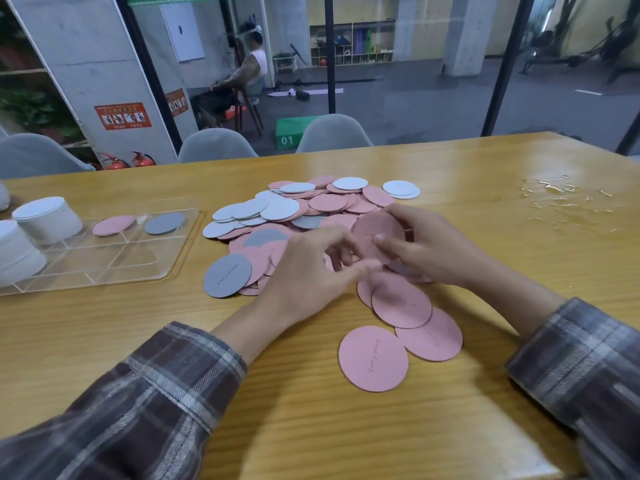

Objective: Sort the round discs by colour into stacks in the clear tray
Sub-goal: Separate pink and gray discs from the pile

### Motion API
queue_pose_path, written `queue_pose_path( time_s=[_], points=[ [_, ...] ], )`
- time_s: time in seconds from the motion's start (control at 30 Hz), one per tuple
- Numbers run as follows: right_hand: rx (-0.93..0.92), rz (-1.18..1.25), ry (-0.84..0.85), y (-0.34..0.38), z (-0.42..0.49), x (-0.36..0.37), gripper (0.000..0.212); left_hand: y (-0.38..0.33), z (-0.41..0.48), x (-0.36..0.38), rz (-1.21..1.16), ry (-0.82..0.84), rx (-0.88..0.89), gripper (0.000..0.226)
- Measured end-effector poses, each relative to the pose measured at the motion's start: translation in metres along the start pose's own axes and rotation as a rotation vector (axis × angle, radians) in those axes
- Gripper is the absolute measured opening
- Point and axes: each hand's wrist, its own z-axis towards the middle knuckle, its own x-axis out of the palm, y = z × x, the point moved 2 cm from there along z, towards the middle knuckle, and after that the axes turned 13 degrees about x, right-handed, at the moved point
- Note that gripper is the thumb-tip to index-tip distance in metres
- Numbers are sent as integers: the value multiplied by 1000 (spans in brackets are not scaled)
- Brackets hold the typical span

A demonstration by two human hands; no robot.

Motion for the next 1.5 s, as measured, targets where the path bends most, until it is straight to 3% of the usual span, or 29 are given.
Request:
queue_pose_path(
  time_s=[0.13, 0.33, 0.43, 0.67, 0.83, 1.0, 1.13, 1.27, 1.4, 1.5],
  points=[
    [27, -18, -56, -3, 3, -4, 16, 2, -7, 13, 64, 302, 89, 42],
    [25, -7, -42, -5, 2, -4, 21, 4, -7, 8, -17, 368, 14, 41],
    [30, 29, -23, -5, 3, -4, 34, 3, -5, 3, -112, 299, -38, 30],
    [68, 171, 110, 0, 0, 0, 18, 15, 0, -13, -128, -81, -198, 19],
    [107, 182, 166, 1, -1, 6, 27, 16, 3, -7, -79, -140, -206, 22],
    [-80, -7, 130, 8, -5, 7, 28, 15, 5, -8, -40, -180, -154, 25],
    [-72, -3, 93, 4, -1, 6, 26, 10, 6, -9, 4, -198, -66, 17],
    [-4, -3, 3, -4, 3, 0, 21, 9, 2, -3, 53, 10, 27, 14],
    [15, -31, -33, -7, 6, 0, 23, 9, -5, 10, 67, 319, 30, 40],
    [13, -38, -26, -9, 7, 0, 22, 9, -4, 10, 97, 376, 22, 48]
  ],
)
